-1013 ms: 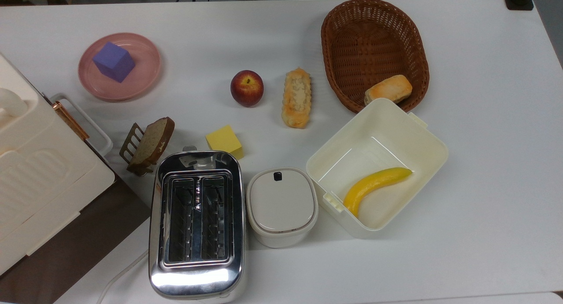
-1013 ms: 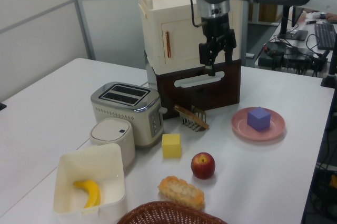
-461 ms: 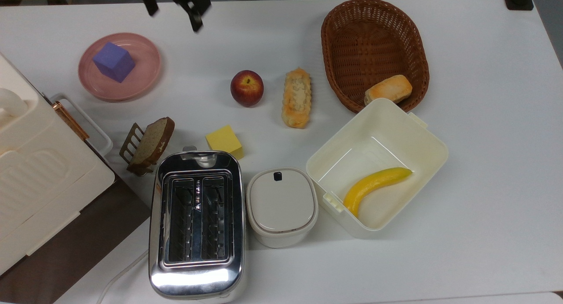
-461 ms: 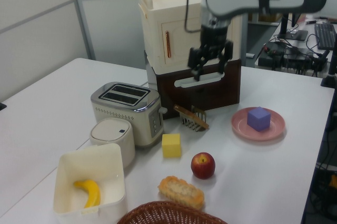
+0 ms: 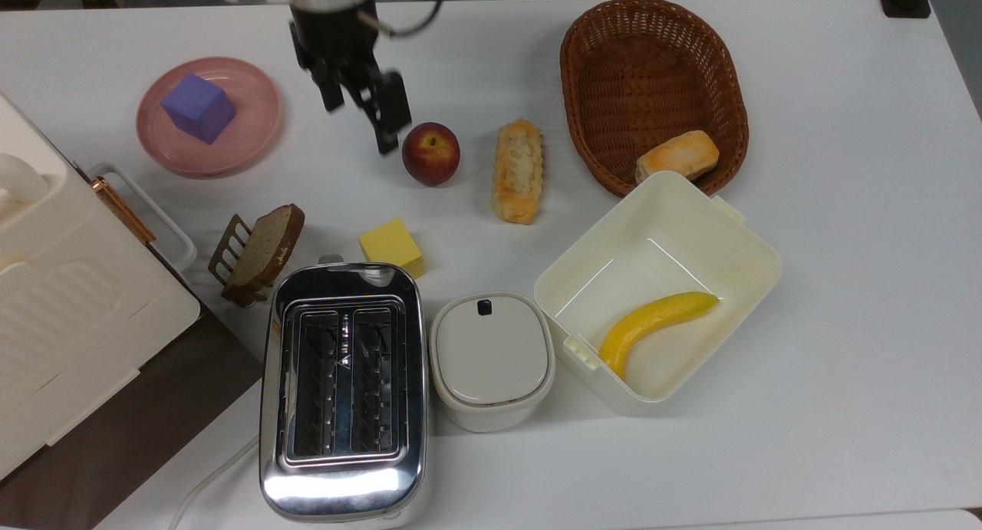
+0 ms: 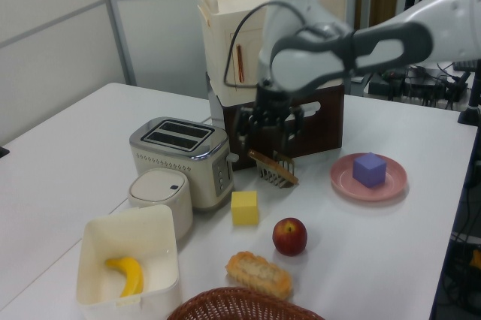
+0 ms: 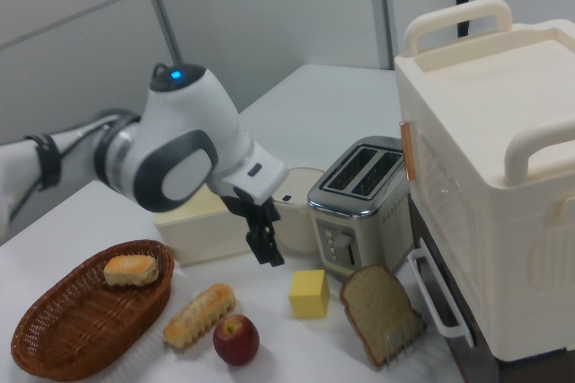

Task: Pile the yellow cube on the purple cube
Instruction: 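Move the open gripper over the yellow cube and lower it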

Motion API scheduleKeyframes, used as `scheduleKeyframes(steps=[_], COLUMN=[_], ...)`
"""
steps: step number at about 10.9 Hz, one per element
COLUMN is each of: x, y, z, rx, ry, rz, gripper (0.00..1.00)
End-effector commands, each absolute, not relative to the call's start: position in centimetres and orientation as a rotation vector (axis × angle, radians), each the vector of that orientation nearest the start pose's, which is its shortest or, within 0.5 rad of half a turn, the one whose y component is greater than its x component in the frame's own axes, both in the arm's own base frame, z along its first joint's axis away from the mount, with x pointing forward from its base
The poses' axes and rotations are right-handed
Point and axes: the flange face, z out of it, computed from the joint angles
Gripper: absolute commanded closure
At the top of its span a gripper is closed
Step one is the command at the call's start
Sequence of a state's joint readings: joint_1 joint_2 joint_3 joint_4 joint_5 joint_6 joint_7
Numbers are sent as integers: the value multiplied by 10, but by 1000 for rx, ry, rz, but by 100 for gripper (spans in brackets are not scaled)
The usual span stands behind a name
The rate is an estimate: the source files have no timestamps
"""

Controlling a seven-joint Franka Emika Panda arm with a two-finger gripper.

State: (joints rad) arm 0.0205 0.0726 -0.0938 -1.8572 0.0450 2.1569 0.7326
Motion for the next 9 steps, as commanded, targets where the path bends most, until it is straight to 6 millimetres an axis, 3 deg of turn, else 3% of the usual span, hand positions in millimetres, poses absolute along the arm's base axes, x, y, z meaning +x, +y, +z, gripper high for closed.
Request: scheduleKeyframes(steps=[1,6,9], x=[629,647,649], y=[-30,-16,-12], z=[467,426,414], rx=[-2614,-2675,-2702], ry=[1475,1469,1454], rz=[-458,-474,-461], gripper=[0,0,0])
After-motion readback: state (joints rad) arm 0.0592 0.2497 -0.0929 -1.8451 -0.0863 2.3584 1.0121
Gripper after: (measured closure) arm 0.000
